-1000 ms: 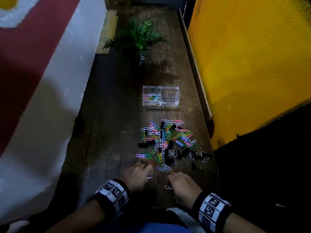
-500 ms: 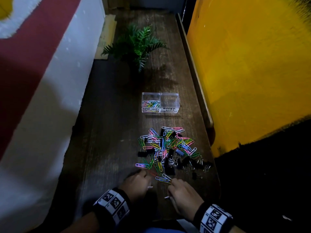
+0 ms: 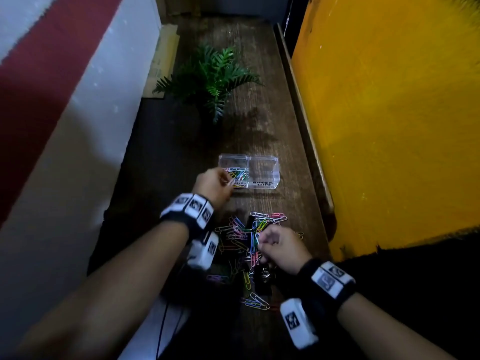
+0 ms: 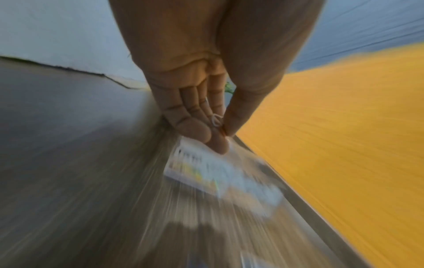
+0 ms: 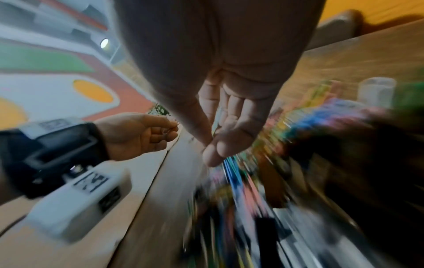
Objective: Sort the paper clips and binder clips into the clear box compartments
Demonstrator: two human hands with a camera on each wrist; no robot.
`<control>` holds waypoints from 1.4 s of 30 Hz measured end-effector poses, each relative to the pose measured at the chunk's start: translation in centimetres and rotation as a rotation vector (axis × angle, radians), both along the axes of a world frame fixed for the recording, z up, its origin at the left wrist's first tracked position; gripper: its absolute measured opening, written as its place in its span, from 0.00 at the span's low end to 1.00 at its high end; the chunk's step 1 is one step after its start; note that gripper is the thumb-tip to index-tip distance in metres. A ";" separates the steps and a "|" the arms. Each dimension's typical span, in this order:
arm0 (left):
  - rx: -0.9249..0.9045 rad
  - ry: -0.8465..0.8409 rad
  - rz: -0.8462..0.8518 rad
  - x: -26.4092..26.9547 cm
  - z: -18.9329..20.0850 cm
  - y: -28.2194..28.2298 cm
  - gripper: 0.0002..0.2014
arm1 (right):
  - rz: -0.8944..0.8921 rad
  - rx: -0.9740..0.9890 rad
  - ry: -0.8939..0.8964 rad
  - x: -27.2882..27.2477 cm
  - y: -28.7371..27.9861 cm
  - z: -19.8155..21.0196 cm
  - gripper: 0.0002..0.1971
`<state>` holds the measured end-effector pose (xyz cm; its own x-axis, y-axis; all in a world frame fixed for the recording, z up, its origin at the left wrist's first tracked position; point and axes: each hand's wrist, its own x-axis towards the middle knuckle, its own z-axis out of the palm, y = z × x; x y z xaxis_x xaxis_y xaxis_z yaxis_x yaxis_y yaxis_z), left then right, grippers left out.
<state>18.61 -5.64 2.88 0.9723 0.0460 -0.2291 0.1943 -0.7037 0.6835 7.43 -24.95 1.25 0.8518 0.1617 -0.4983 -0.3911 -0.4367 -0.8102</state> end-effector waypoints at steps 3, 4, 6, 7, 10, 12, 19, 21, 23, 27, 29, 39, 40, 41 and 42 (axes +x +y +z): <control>-0.009 0.010 0.060 4.4 0.4 -0.2 0.05 | -0.011 -0.010 0.005 3.1 0.4 1.3 0.06; -0.016 0.025 0.076 5.3 0.2 -0.2 0.06 | -0.014 -0.023 0.000 4.0 0.5 1.8 0.05; -0.014 0.066 0.082 6.0 0.1 -0.1 0.05 | -0.026 -0.039 -0.020 5.8 0.9 2.6 0.03; -0.016 0.074 0.081 5.9 0.0 0.0 0.04 | -0.039 -0.035 -0.029 6.8 1.2 3.0 0.03; -0.024 0.024 0.090 4.4 0.0 0.5 0.08 | -0.097 -0.008 -0.047 9.9 2.4 4.0 0.04; -0.050 -0.030 0.124 2.4 0.1 1.2 0.07 | -0.135 0.022 -0.051 11.9 3.5 4.3 0.04; -0.025 0.004 0.010 -7.0 -2.2 3.7 0.08 | -0.158 -0.044 -0.048 15.5 5.2 3.0 0.07; 0.020 -0.035 -0.167 -10.0 -3.1 3.2 0.08 | -0.138 -0.110 -0.086 13.9 4.2 2.9 0.09; 0.059 -0.105 -0.368 -13.0 -4.1 2.3 0.11 | -0.095 -0.143 -0.165 11.1 2.6 3.1 0.09; 0.121 -0.242 -0.651 -16.9 -5.6 0.4 0.09 | -0.002 -0.301 -0.241 2.9 -1.9 2.5 0.07; 0.189 -0.309 -0.752 -17.9 -6.5 0.0 0.09 | 0.045 -0.382 -0.295 -1.2 -3.8 1.4 0.06; 0.370 -0.317 -0.943 -20.0 -7.2 -1.6 0.15 | 0.433 -0.608 -0.317 -12.8 -4.3 -3.1 0.09; 0.371 -0.317 -0.952 -20.2 -7.3 -1.7 0.16 | 0.421 -0.615 -0.343 -12.9 -4.0 -3.4 0.09; 0.376 -0.310 -0.952 -20.4 -7.3 -1.7 0.15 | 0.414 -0.625 -0.361 -12.9 -3.8 -3.6 0.08; 0.375 -0.307 -0.948 -20.5 -7.4 -1.5 0.15 | 0.413 -0.637 -0.379 -12.8 -3.6 -3.6 0.08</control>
<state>-1.90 -7.15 -4.48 0.6619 -0.7435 -0.0958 -0.6873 -0.6529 0.3184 -5.38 -28.59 -2.39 0.9138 0.2816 -0.2926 0.1484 -0.9022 -0.4049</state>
